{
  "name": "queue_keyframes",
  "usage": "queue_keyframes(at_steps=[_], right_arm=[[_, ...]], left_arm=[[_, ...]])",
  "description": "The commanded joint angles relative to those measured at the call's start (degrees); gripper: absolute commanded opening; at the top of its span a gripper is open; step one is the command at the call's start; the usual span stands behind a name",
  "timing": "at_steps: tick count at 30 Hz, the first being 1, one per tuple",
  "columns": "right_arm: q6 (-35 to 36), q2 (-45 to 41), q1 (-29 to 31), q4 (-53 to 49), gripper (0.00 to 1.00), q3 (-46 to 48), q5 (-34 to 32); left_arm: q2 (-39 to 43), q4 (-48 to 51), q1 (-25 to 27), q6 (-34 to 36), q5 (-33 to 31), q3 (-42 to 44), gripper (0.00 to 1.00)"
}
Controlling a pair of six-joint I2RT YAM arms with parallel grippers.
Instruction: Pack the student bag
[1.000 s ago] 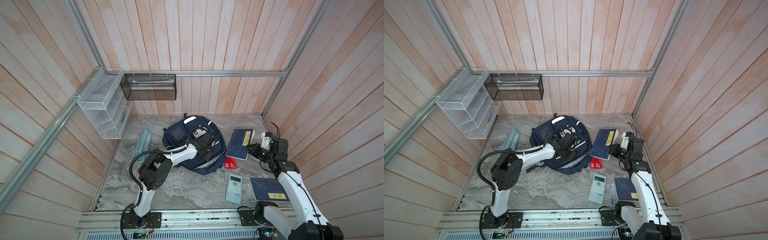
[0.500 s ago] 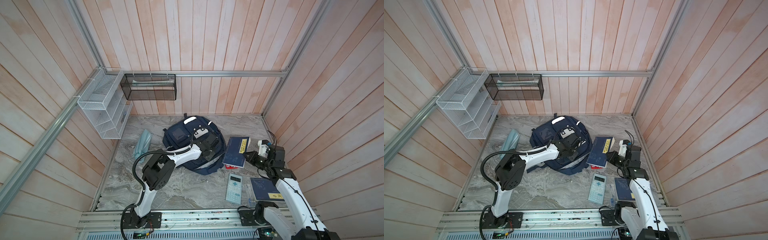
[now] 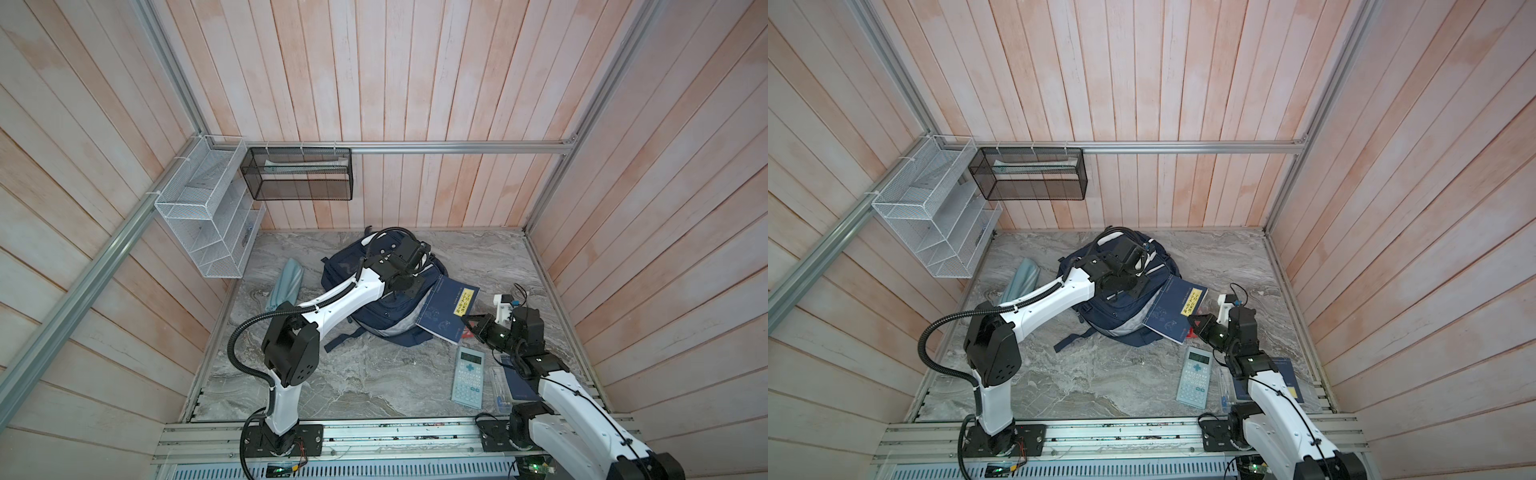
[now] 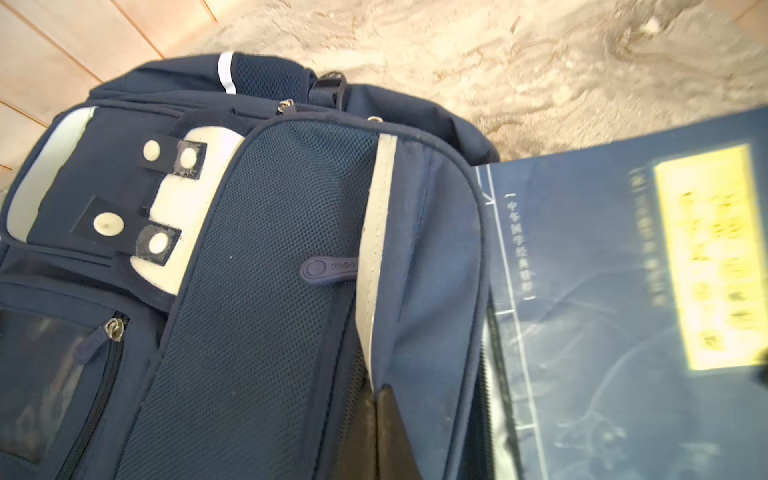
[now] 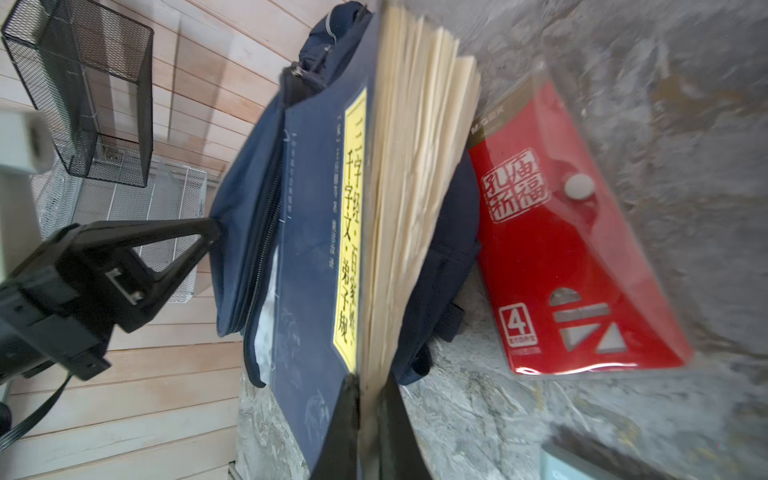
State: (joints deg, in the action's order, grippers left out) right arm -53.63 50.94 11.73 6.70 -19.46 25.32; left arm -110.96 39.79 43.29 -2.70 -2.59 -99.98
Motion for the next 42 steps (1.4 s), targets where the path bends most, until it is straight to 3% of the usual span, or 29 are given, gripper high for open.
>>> queue_keyframes(at_steps=[1, 4, 7, 9, 11, 13, 15, 19, 22, 24, 26, 28, 29, 30, 32, 35, 38, 39, 41, 42], right_arm=[[-4.1, 5.0, 3.8, 10.5, 0.0, -2.0, -1.6], [-3.5, -0.7, 4.0, 5.0, 0.0, -1.6, -5.3], [-0.7, -10.9, 3.0, -6.9, 0.0, -1.5, -10.2], [0.9, -15.3, 0.5, -12.5, 0.0, -1.5, -8.1], [1.1, -14.9, -0.4, -11.4, 0.0, -0.6, -3.3], [-0.5, -11.1, 0.2, -3.9, 0.0, 1.4, 1.8], [-3.0, -5.8, 2.7, 6.2, 0.0, 2.1, 2.7], [0.4, 7.2, 8.1, 11.4, 0.0, -6.5, -4.7], [-0.5, 20.6, 9.7, 19.4, 0.0, -12.6, -2.0], [-0.5, 29.0, 12.8, 19.4, 0.0, -18.0, -8.3], [-3.3, 36.6, 14.0, 23.8, 0.0, -20.0, -12.0], [-7.0, 43.2, 14.3, 30.3, 0.0, -21.0, -10.7], [-7.3, 45.1, 14.8, 33.4, 0.11, -21.5, -9.2], [-6.4, 45.8, 15.3, 32.9, 0.33, -22.5, -7.5], [-2.8, 42.0, 16.2, 27.2, 0.56, -22.0, -8.8], [0.5, 30.8, 15.7, 14.6, 0.68, -18.1, -13.5], [3.6, 19.5, 14.3, 0.3, 0.71, -16.1, -14.4], [4.3, 16.0, 14.2, -5.3, 0.77, -16.0, -16.4], [4.5, 10.7, 12.6, -13.7, 0.98, -15.8, -17.1], [4.7, 7.9, 10.9, -16.8, 0.98, -15.4, -15.5]], left_arm=[[4.8, -4.3, -2.1, -3.7, 8.0, -3.4, 0.0], [4.8, -2.8, -6.2, -5.5, 11.1, -6.3, 0.0], [4.8, -3.5, -7.4, -5.7, 13.1, -6.7, 0.0], [3.8, -1.9, -7.4, -5.2, 13.7, -8.9, 0.0], [3.9, -1.1, -7.4, -5.3, 14.0, -10.4, 0.0], [4.5, -1.5, -7.5, -5.7, 15.1, -10.8, 0.0], [4.8, -0.7, -7.5, -4.7, 14.8, -12.2, 0.0], [4.8, -0.8, -7.6, -5.4, 16.4, -13.6, 0.0], [4.5, -1.6, -7.7, -6.1, 17.6, -12.5, 0.0], [4.4, -1.9, -7.7, -6.5, 17.6, -12.1, 0.0], [4.5, -2.5, -7.7, -6.8, 17.6, -11.7, 0.0], [4.3, -2.5, -7.7, -6.7, 17.6, -11.4, 0.0], [4.1, -2.3, -7.8, -6.8, 17.3, -11.0, 0.0], [4.1, -2.5, -7.7, -6.9, 17.1, -10.0, 0.0], [4.5, -3.3, -7.5, -7.1, 17.0, -7.4, 0.0], [6.0, -7.6, -7.1, -8.8, 16.8, -1.1, 0.0], [6.2, -10.2, -6.6, -10.5, 16.8, 3.4, 0.0], [6.1, -10.7, -6.4, -10.9, 16.0, 4.6, 0.0], [6.2, -11.3, -5.6, -12.6, 12.4, 6.5, 0.0], [6.5, -12.0, -5.0, -13.5, 11.8, 7.5, 0.05]])
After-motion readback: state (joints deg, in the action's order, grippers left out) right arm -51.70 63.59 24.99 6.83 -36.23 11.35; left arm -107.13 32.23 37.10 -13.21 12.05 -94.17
